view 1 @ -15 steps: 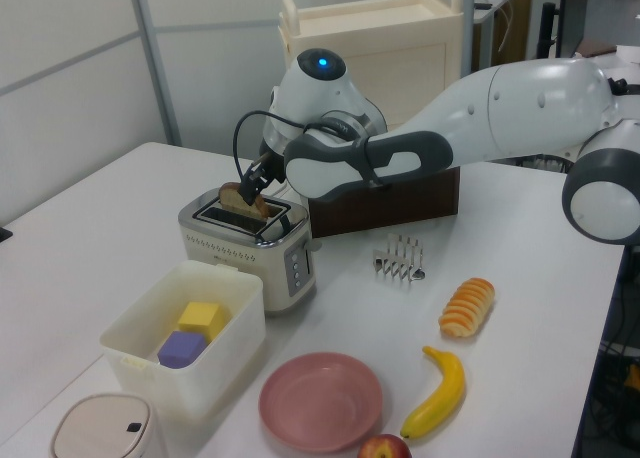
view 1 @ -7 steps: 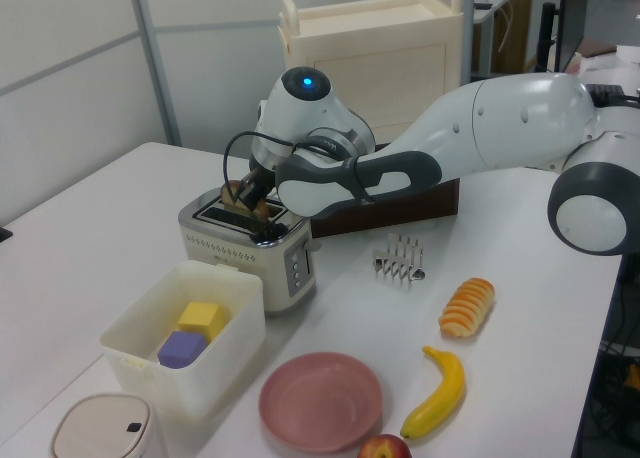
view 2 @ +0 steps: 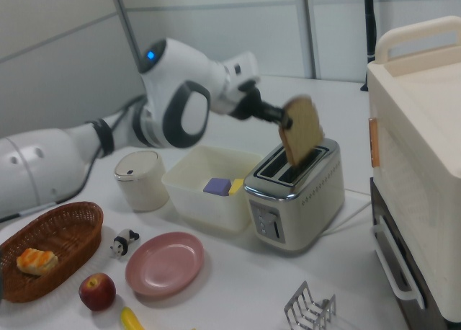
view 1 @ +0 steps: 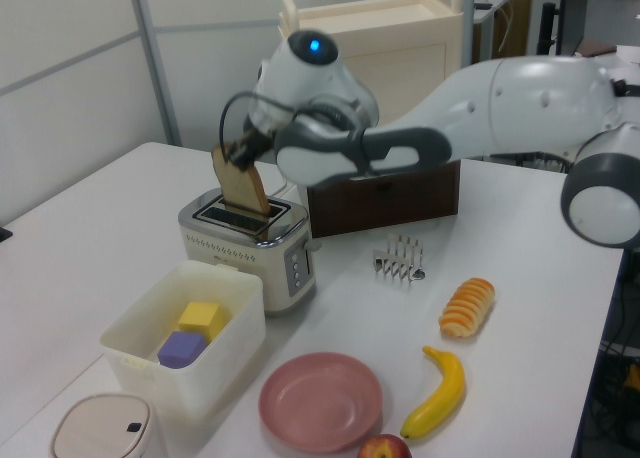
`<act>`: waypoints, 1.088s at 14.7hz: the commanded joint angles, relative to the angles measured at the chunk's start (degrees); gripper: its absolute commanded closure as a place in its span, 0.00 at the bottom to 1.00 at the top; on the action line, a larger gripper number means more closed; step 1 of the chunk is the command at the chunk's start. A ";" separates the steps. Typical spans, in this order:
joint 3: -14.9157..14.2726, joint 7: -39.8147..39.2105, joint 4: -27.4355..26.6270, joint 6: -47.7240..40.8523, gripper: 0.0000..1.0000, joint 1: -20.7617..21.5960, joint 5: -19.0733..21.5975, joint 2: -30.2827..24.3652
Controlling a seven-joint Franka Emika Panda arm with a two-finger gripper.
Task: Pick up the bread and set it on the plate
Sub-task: 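Close the gripper on the bread slice's crust edge, then lift the bread slice out of the toaster and carry it toward the pink plate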
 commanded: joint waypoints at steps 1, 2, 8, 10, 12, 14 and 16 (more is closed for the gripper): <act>-1.12 3.93 -2.42 -1.31 1.00 1.71 -0.02 -7.48; -0.94 4.54 -2.68 -2.89 1.00 1.98 0.24 -8.80; 0.20 -7.55 -7.08 -28.96 0.99 6.28 7.43 -18.56; 0.29 -13.27 -7.17 -35.48 0.99 7.16 9.99 -18.83; 0.29 -15.31 -7.69 -41.28 0.99 8.82 10.70 -18.39; 0.11 -15.49 -9.01 -42.89 0.99 10.15 14.02 -17.60; 0.11 -14.97 -11.46 -43.16 0.99 11.81 16.06 -16.81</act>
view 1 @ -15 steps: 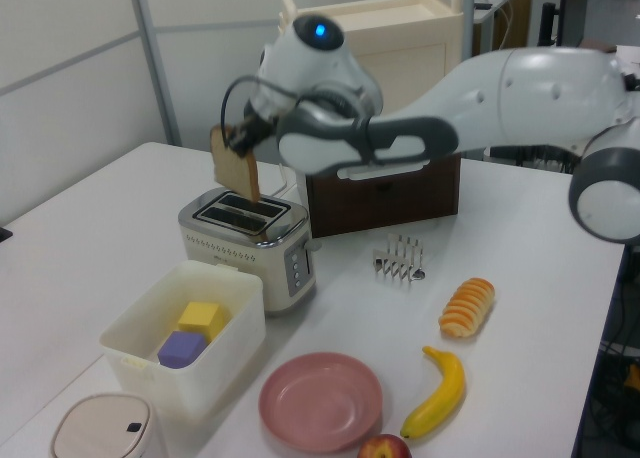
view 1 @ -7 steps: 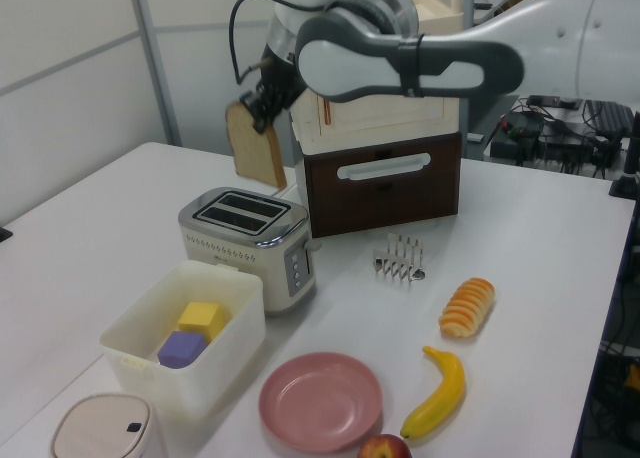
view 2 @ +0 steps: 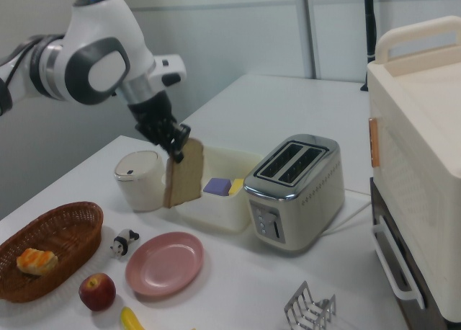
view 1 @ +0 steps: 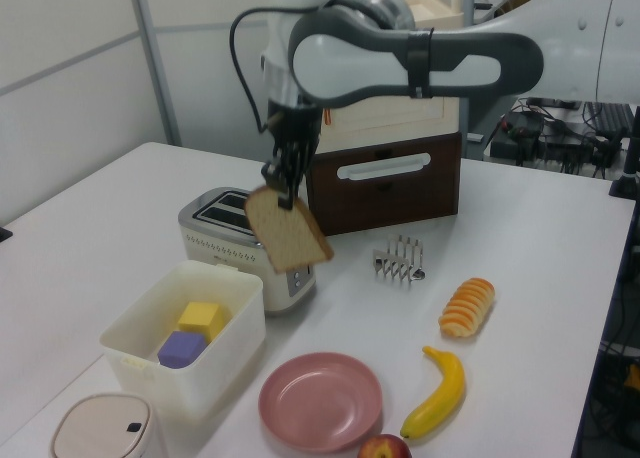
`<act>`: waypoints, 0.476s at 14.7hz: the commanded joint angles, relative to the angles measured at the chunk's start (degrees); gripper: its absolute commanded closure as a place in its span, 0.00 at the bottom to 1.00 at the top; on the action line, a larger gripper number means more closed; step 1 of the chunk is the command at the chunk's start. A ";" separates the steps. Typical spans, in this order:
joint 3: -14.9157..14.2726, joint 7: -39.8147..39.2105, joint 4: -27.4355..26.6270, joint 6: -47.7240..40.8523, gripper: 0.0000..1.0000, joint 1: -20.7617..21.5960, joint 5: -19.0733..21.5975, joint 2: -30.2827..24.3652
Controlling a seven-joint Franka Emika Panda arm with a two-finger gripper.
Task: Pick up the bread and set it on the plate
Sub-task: 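Lift the bread slice out of the toaster and carry it toward the pink plate, then lower the hanging bread slice onto the pink plate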
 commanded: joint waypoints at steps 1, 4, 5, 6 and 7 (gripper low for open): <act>-0.47 -1.34 -5.68 -1.02 0.99 3.81 3.20 0.18; -0.39 -2.13 -6.22 -0.84 0.98 5.32 0.14 2.73; -0.12 -2.13 -6.13 -0.84 0.98 5.93 -4.40 3.35; 0.05 -2.21 -6.22 -0.75 0.98 6.98 -8.10 3.70; 0.14 -2.30 -6.31 -0.67 0.98 7.08 -9.36 3.79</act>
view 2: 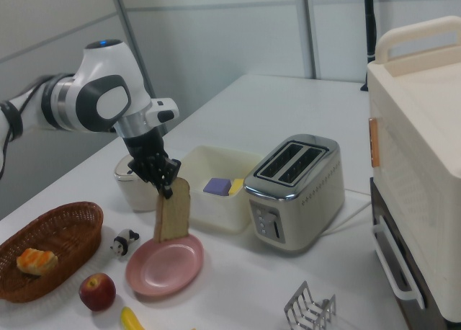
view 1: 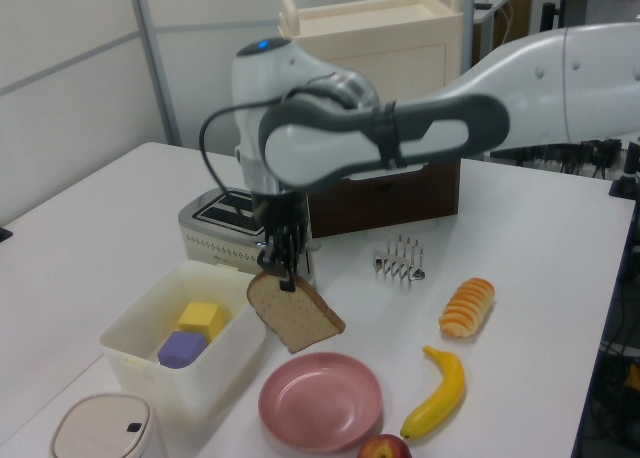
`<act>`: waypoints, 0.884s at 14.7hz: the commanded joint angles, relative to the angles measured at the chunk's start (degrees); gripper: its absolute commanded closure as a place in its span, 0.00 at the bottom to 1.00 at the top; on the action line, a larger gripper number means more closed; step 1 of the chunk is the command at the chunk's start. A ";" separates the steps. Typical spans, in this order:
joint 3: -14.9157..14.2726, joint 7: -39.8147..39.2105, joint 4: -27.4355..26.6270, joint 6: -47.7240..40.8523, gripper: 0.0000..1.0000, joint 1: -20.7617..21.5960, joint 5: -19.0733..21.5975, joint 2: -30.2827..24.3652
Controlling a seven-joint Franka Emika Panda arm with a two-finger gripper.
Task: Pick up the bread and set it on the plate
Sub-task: 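Lower the hanging bread slice onto the pink plate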
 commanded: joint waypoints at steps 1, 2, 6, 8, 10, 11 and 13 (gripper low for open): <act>-0.05 -1.77 -1.06 -0.24 0.98 1.82 -6.46 -0.21; -0.05 -1.86 -1.84 -0.24 0.98 2.08 -6.82 -0.21; -0.05 -1.60 -4.22 -0.41 0.96 4.46 -8.84 -0.29; -0.22 -1.42 -5.53 -0.41 0.86 5.69 -9.11 -0.21; -0.31 -0.72 -5.98 -0.50 0.28 5.95 -9.90 -0.29; -0.40 0.06 -5.98 -0.50 0.00 5.95 -9.99 -0.29; -0.40 1.56 -5.98 -0.67 0.00 6.04 -11.91 -0.29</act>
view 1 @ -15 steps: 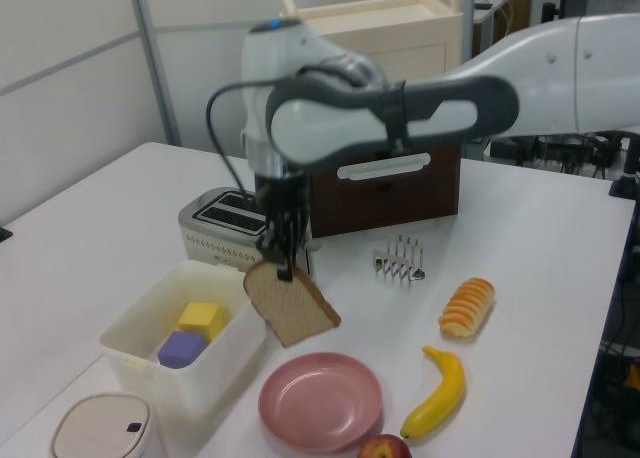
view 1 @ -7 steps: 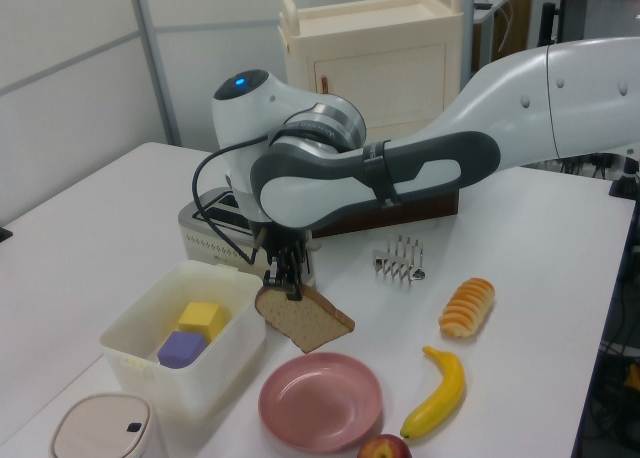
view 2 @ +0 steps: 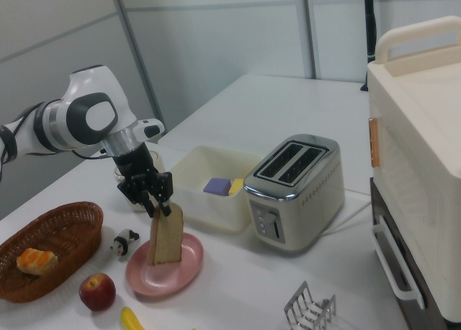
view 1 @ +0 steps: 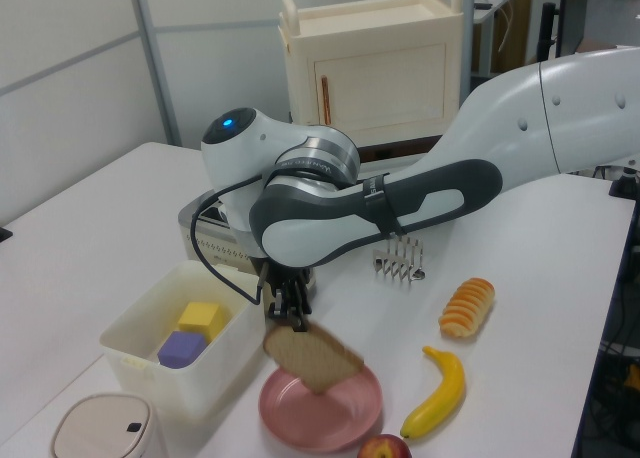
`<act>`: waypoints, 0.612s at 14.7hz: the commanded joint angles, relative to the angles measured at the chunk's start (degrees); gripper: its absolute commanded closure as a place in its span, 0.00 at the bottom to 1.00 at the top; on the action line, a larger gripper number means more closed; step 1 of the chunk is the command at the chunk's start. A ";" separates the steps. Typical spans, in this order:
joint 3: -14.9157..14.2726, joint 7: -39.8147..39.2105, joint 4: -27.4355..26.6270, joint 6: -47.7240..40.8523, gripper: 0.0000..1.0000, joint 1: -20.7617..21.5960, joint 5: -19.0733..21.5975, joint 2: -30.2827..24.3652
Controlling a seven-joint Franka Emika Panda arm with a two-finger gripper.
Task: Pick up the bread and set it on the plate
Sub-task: 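Lower the hanging bread slice onto the pink plate, then open the gripper to release the bread flat on the plate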
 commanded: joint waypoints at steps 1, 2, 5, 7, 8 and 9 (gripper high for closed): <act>-0.63 3.10 -1.58 -1.28 0.00 0.87 -3.05 -1.54; -0.55 3.29 -1.58 -1.81 0.00 1.13 -3.05 -1.54; -0.11 6.53 -1.32 -3.30 0.00 1.75 -3.05 -1.98; 0.42 7.68 -1.23 -4.45 0.00 2.63 -2.96 -2.41; 0.51 7.86 -1.14 -4.80 0.00 2.63 -2.87 -2.68; 0.51 7.95 -1.06 -5.06 0.00 2.63 -2.70 -2.85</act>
